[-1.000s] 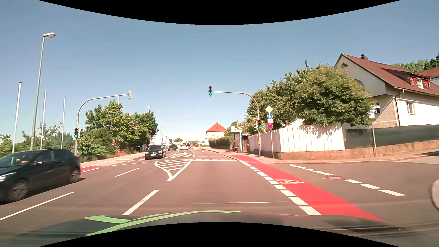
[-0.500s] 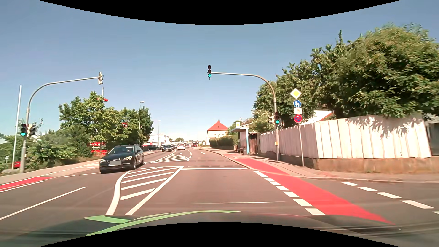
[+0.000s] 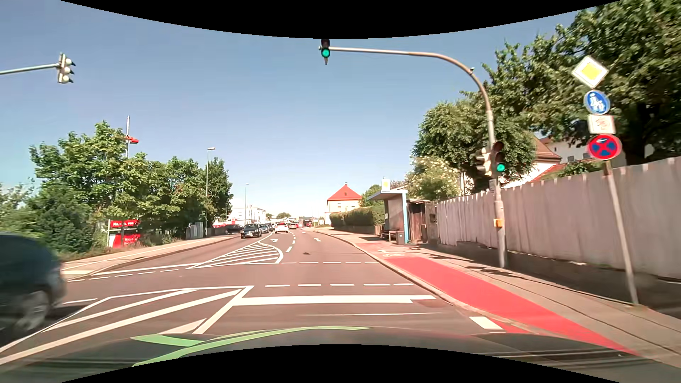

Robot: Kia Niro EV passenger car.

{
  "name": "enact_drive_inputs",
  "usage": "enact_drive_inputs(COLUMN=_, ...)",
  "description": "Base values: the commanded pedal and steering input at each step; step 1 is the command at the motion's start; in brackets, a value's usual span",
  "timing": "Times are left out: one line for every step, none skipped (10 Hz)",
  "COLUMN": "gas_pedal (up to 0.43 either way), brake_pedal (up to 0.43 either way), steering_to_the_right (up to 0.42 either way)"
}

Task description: Follow the waypoints while adhering to traffic rules and regulations

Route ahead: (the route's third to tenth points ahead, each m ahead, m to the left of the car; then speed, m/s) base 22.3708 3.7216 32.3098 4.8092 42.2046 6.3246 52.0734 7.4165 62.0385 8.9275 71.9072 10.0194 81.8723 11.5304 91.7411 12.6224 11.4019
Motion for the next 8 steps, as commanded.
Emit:
enact_drive_inputs(gas_pedal=0.220, brake_pedal=0.000, steering_to_the_right=-0.032)
enact_drive_inputs(gas_pedal=0.209, brake_pedal=0.000, steering_to_the_right=-0.032)
enact_drive_inputs(gas_pedal=0.209, brake_pedal=0.000, steering_to_the_right=-0.032)
enact_drive_inputs(gas_pedal=0.197, brake_pedal=0.000, steering_to_the_right=-0.032)
enact_drive_inputs(gas_pedal=0.177, brake_pedal=0.000, steering_to_the_right=-0.032)
enact_drive_inputs(gas_pedal=0.169, brake_pedal=0.000, steering_to_the_right=-0.032)
enact_drive_inputs(gas_pedal=0.157, brake_pedal=0.000, steering_to_the_right=-0.032)
enact_drive_inputs(gas_pedal=0.150, brake_pedal=0.000, steering_to_the_right=-0.032)
